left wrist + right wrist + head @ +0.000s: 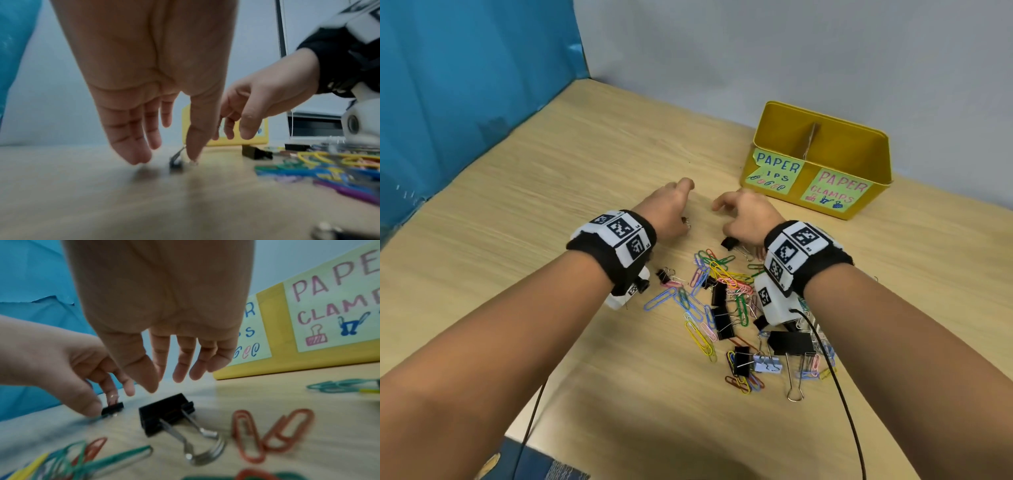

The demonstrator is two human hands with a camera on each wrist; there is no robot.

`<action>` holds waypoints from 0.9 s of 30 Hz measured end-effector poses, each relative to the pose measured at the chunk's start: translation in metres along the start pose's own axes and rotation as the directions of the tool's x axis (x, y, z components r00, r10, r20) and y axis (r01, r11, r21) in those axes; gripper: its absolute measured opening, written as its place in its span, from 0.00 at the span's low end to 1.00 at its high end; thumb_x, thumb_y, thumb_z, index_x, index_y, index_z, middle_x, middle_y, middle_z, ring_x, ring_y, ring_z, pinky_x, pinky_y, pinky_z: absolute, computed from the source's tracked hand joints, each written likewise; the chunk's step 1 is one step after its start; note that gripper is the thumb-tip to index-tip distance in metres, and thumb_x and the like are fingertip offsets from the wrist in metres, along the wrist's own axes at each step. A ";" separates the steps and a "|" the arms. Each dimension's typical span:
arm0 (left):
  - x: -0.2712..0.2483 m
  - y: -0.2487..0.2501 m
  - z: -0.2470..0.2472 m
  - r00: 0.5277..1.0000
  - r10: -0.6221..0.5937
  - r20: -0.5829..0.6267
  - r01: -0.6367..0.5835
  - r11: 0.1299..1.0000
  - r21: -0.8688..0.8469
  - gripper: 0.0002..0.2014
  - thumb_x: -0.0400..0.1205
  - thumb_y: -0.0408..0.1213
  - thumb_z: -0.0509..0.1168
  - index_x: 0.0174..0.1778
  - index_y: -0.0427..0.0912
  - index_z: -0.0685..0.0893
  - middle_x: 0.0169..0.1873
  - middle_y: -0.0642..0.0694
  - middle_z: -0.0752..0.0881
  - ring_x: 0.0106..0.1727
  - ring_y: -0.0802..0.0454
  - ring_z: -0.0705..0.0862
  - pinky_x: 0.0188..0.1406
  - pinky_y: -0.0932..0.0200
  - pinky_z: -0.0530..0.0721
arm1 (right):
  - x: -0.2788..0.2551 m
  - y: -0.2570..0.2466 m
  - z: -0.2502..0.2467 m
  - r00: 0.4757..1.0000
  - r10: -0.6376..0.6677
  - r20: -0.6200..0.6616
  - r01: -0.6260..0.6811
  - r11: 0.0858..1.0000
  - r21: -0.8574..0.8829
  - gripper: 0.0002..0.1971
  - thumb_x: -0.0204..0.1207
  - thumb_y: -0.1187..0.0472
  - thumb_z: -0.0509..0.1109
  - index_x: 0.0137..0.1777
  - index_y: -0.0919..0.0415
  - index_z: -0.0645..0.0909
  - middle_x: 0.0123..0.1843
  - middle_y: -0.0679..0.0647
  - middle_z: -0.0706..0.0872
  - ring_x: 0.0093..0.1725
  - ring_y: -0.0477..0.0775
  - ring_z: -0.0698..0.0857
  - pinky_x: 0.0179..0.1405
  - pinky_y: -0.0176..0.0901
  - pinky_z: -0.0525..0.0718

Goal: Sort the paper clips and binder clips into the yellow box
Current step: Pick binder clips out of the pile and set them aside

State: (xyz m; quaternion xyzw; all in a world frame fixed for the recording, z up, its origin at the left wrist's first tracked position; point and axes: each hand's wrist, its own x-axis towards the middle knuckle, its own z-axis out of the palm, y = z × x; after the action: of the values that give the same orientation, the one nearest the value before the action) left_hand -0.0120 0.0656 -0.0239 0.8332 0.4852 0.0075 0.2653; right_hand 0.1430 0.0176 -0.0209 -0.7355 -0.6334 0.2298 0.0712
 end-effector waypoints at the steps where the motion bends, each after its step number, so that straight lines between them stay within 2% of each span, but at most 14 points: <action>1: -0.002 -0.001 -0.002 1.000 0.010 -0.018 -0.010 1.000 0.004 0.33 0.73 0.28 0.69 0.74 0.40 0.64 0.66 0.36 0.75 0.66 0.40 0.76 0.65 0.49 0.77 | 0.000 0.003 -0.003 1.000 0.015 -0.027 -0.014 1.000 0.010 0.17 0.68 0.67 0.68 0.54 0.49 0.82 0.55 0.55 0.80 0.56 0.55 0.78 0.59 0.43 0.79; 3: -0.010 -0.001 -0.005 0.999 0.052 0.005 -0.052 0.997 0.059 0.27 0.73 0.28 0.68 0.69 0.40 0.71 0.63 0.38 0.77 0.60 0.44 0.78 0.59 0.54 0.78 | -0.003 0.010 -0.010 0.999 0.040 0.022 -0.040 0.999 0.031 0.12 0.68 0.66 0.71 0.46 0.49 0.80 0.46 0.51 0.80 0.48 0.53 0.79 0.48 0.41 0.79; 5: -0.020 -0.002 -0.008 0.984 0.051 0.169 -0.073 0.990 0.122 0.18 0.73 0.33 0.70 0.59 0.40 0.79 0.52 0.41 0.83 0.49 0.47 0.79 0.46 0.58 0.76 | -0.009 0.011 -0.014 0.985 0.038 0.171 -0.037 0.999 -0.006 0.11 0.66 0.62 0.75 0.47 0.51 0.80 0.38 0.48 0.78 0.43 0.54 0.80 0.36 0.40 0.78; 7: -0.030 -0.004 -0.010 0.921 -0.007 0.389 -0.023 0.997 0.072 0.15 0.71 0.39 0.75 0.50 0.42 0.81 0.42 0.44 0.85 0.37 0.49 0.80 0.36 0.59 0.77 | -0.011 0.010 -0.011 0.972 0.026 0.235 -0.004 0.996 -0.093 0.15 0.67 0.61 0.76 0.53 0.53 0.82 0.41 0.49 0.79 0.44 0.53 0.80 0.27 0.36 0.76; 9: -0.035 -0.008 -0.008 0.856 -0.045 0.515 0.050 0.999 0.003 0.11 0.70 0.36 0.76 0.43 0.43 0.81 0.34 0.43 0.85 0.27 0.52 0.79 0.29 0.60 0.78 | -0.010 0.007 -0.004 0.991 0.009 0.134 0.010 0.991 -0.135 0.16 0.71 0.63 0.72 0.60 0.57 0.81 0.47 0.52 0.80 0.46 0.54 0.80 0.27 0.35 0.78; 10: -0.035 -0.010 -0.006 0.851 -0.052 0.523 0.055 0.998 0.011 0.09 0.71 0.32 0.75 0.42 0.42 0.82 0.31 0.44 0.84 0.25 0.52 0.79 0.28 0.59 0.79 | -0.008 0.006 -0.001 0.999 -0.003 0.041 0.009 0.990 -0.139 0.16 0.74 0.64 0.69 0.63 0.58 0.80 0.50 0.54 0.82 0.49 0.56 0.81 0.34 0.37 0.79; 13: -0.034 -0.011 -0.003 0.884 -0.068 0.463 0.062 0.998 0.030 0.09 0.73 0.23 0.67 0.38 0.42 0.83 0.30 0.41 0.84 0.29 0.46 0.82 0.36 0.48 0.87 | -0.006 0.000 0.001 0.990 -0.010 -0.143 -0.003 0.996 -0.087 0.19 0.76 0.67 0.63 0.66 0.58 0.76 0.60 0.61 0.83 0.60 0.62 0.81 0.56 0.46 0.80; 15: -0.033 -0.008 -0.006 0.922 -0.058 0.384 0.048 0.998 0.034 0.10 0.75 0.23 0.63 0.39 0.42 0.83 0.30 0.42 0.83 0.33 0.43 0.82 0.39 0.46 0.88 | -0.008 -0.005 -0.001 0.991 -0.036 -0.130 0.028 0.998 -0.061 0.16 0.76 0.69 0.61 0.62 0.57 0.80 0.59 0.61 0.84 0.59 0.61 0.82 0.56 0.44 0.80; 17: -0.030 -0.003 -0.011 0.962 -0.020 0.273 0.014 1.000 0.024 0.10 0.77 0.25 0.61 0.46 0.41 0.85 0.31 0.46 0.81 0.33 0.43 0.82 0.32 0.55 0.85 | -0.015 -0.012 -0.005 0.994 -0.101 0.036 0.103 0.992 -0.077 0.16 0.76 0.69 0.59 0.57 0.55 0.84 0.53 0.57 0.84 0.53 0.56 0.82 0.50 0.38 0.76; 19: -0.025 0.001 -0.016 0.983 -0.002 0.182 0.001 1.000 0.005 0.10 0.78 0.28 0.61 0.52 0.39 0.85 0.39 0.44 0.83 0.38 0.41 0.84 0.28 0.60 0.81 | -0.024 -0.020 -0.006 0.943 -0.131 0.307 0.174 0.978 -0.119 0.19 0.77 0.69 0.60 0.61 0.51 0.84 0.51 0.52 0.82 0.50 0.50 0.78 0.49 0.35 0.72; 21: -0.019 0.001 -0.019 0.997 0.005 0.081 -0.008 0.999 0.041 0.12 0.80 0.31 0.62 0.58 0.39 0.83 0.53 0.39 0.84 0.52 0.39 0.84 0.38 0.60 0.81 | -0.030 -0.023 -0.005 0.903 -0.118 0.414 0.216 0.956 -0.198 0.20 0.79 0.68 0.60 0.65 0.50 0.82 0.57 0.53 0.84 0.51 0.50 0.78 0.52 0.36 0.74; 23: -0.016 -0.003 -0.017 1.000 0.011 0.006 -0.011 0.997 0.077 0.21 0.78 0.32 0.66 0.68 0.41 0.77 0.63 0.37 0.78 0.64 0.40 0.79 0.60 0.54 0.78 | -0.032 -0.020 -0.007 0.946 -0.086 0.314 0.179 0.942 -0.283 0.18 0.81 0.66 0.59 0.66 0.51 0.82 0.63 0.54 0.81 0.58 0.54 0.80 0.58 0.42 0.78; 24: -0.017 -0.003 -0.016 0.999 0.044 -0.015 -0.043 0.996 0.079 0.24 0.77 0.31 0.67 0.70 0.43 0.74 0.64 0.37 0.75 0.65 0.40 0.77 0.64 0.53 0.75 | -0.033 -0.017 -0.011 0.971 -0.080 0.226 0.147 0.943 -0.300 0.17 0.82 0.65 0.60 0.65 0.51 0.82 0.62 0.55 0.79 0.61 0.55 0.80 0.58 0.44 0.78; 27: -0.029 0.010 -0.005 0.972 0.216 0.096 -0.221 0.974 0.043 0.21 0.73 0.28 0.69 0.63 0.43 0.80 0.58 0.40 0.78 0.55 0.46 0.80 0.53 0.63 0.74 | -0.036 -0.011 -0.024 0.985 -0.085 0.150 0.117 0.967 -0.225 0.12 0.76 0.65 0.66 0.55 0.52 0.84 0.48 0.52 0.78 0.50 0.52 0.81 0.42 0.38 0.75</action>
State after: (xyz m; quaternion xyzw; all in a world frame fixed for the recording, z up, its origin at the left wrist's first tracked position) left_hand -0.0204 0.0405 -0.0077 0.8878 0.3781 -0.0140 0.2622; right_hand 0.1406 -0.0101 0.0137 -0.6877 -0.6960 0.2008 -0.0481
